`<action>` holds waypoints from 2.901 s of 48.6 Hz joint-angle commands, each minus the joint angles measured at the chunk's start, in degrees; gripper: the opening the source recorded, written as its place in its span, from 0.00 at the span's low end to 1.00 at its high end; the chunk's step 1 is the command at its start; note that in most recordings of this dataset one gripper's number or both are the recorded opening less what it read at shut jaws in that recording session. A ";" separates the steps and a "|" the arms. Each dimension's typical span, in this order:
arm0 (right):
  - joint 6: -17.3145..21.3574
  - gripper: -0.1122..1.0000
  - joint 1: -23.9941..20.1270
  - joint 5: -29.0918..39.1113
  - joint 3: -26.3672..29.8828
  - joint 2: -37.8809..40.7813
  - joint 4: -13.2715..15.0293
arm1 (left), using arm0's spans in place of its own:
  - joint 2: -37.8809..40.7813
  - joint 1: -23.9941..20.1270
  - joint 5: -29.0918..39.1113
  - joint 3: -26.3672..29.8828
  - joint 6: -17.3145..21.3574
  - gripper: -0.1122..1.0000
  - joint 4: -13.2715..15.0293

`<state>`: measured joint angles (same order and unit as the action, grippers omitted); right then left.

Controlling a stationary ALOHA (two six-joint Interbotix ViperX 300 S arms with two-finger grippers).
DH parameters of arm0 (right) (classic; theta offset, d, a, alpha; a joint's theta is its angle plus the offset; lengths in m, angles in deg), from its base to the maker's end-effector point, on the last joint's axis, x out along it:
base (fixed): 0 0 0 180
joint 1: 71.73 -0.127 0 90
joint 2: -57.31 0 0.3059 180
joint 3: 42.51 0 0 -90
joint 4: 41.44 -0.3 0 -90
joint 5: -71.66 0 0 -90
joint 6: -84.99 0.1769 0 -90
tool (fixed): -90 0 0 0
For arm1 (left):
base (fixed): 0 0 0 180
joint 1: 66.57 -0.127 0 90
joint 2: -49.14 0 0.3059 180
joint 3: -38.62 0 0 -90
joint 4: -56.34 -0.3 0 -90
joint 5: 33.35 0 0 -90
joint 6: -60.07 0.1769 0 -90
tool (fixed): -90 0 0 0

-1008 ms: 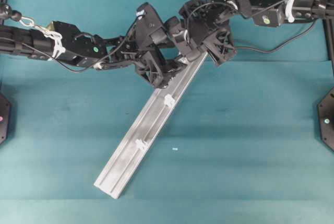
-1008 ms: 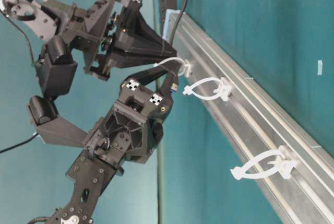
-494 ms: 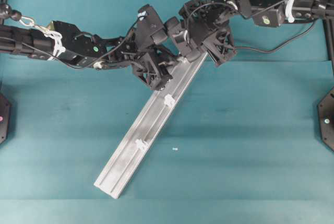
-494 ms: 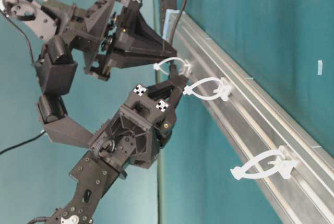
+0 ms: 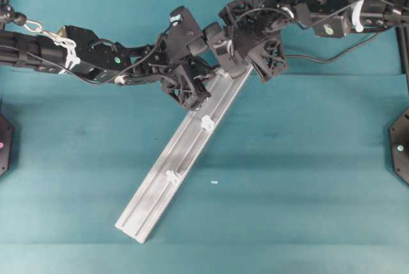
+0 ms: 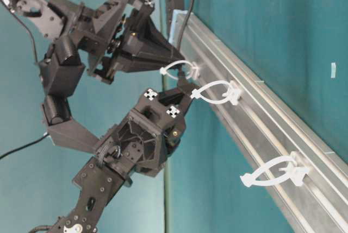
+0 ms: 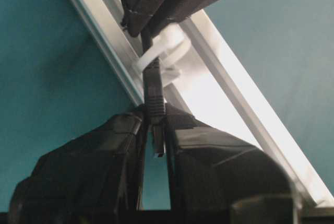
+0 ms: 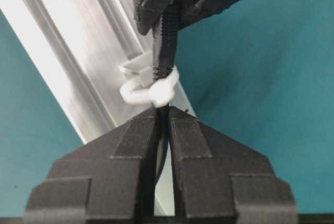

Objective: Pass the USB cable through three rings with both arms.
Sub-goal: 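Bring the left gripper to the plug beyond the first ring, then grasp the plug with the left gripper and release the right gripper, then regrasp the cable with the right gripper and withdraw the left gripper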

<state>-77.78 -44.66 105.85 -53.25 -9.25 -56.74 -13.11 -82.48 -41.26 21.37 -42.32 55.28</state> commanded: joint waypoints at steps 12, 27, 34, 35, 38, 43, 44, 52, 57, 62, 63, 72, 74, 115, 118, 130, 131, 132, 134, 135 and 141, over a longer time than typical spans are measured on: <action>4.22 0.67 -1.05 -3.08 -1.49 -0.62 -0.09 | -1.93 0.35 -0.09 -0.79 -0.44 0.20 -0.18; 8.35 0.88 -1.14 -8.53 -2.99 -4.04 0.35 | -6.86 1.23 0.09 -5.01 -0.70 0.20 -0.18; 8.44 0.88 -0.97 -8.61 -4.57 -5.80 0.35 | -9.05 1.32 0.26 -7.38 -1.32 0.20 -0.18; 8.44 0.88 -0.97 -8.61 -4.83 -6.06 0.35 | -9.14 1.32 0.18 -7.65 -1.41 0.20 -0.18; 8.44 0.88 -1.32 -8.53 -5.45 -6.68 0.26 | -9.58 1.23 0.18 -8.26 -2.02 0.20 -0.18; 8.53 0.88 -2.90 -8.53 -6.59 -8.00 0.26 | -10.72 2.20 0.09 -9.14 -2.81 0.20 -0.18; 8.53 0.88 -3.25 -8.61 -6.77 -8.17 0.35 | -10.90 2.37 0.00 -9.32 -2.99 0.20 -0.18; 8.61 0.88 -6.06 -10.99 -6.59 -8.35 0.26 | -10.99 3.25 -0.62 -9.40 -3.16 0.20 -0.18; 8.61 0.88 -7.29 -14.06 -6.86 -7.91 0.09 | -10.99 3.34 -1.23 -9.23 -3.25 0.20 -0.18; 8.70 0.87 -7.47 -16.96 -7.29 -7.03 0.09 | -10.99 3.34 -1.67 -9.23 -3.25 0.20 -0.18; 8.79 0.87 -7.47 -17.40 -7.38 -6.94 0.09 | -10.99 3.34 -1.76 -9.23 -3.25 0.20 -0.18; 10.28 0.86 -7.56 -19.86 -7.47 -5.10 0.00 | -10.99 3.34 -2.64 -9.23 -3.25 0.20 -0.18; 10.63 0.85 -7.56 -20.04 -7.47 -4.57 0.00 | -10.99 3.34 -2.81 -9.14 -3.25 0.20 -0.18; 11.51 0.17 -10.02 -19.07 -6.33 -3.08 1.14 | -10.99 3.34 -3.78 -9.40 -3.16 0.19 -0.18; 11.51 0.17 -10.02 -18.54 -6.33 -3.08 1.14 | -10.99 3.34 -3.87 -9.49 -3.25 0.19 -0.18; 11.43 0.17 -10.02 -16.96 -6.42 -3.08 2.11 | -12.39 4.13 -2.37 -9.93 -3.25 0.41 -0.18; 11.43 0.17 -10.02 -16.79 -6.42 -3.08 2.37 | -12.66 4.39 -2.37 -10.02 -3.25 0.46 -0.18; 11.43 0.17 -10.02 -16.52 -6.42 -3.08 2.55 | -13.01 4.66 -2.37 -10.11 -3.25 0.52 -0.18; 11.34 0.17 -10.11 -16.00 -6.50 -3.16 2.99 | -13.62 5.27 -2.29 -10.55 -3.16 0.63 -0.18; 11.34 0.17 -10.11 -15.73 -6.50 -3.16 3.25 | -13.97 5.63 -2.11 -10.81 -2.99 0.69 -0.18; 11.25 0.17 -10.37 -13.62 -6.77 -3.34 5.54 | -17.49 7.65 -0.26 -12.92 -3.16 0.95 -0.18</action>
<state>-66.89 -54.33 91.08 -60.11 -12.41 -52.43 -27.44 -76.06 -42.13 8.80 -45.31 55.19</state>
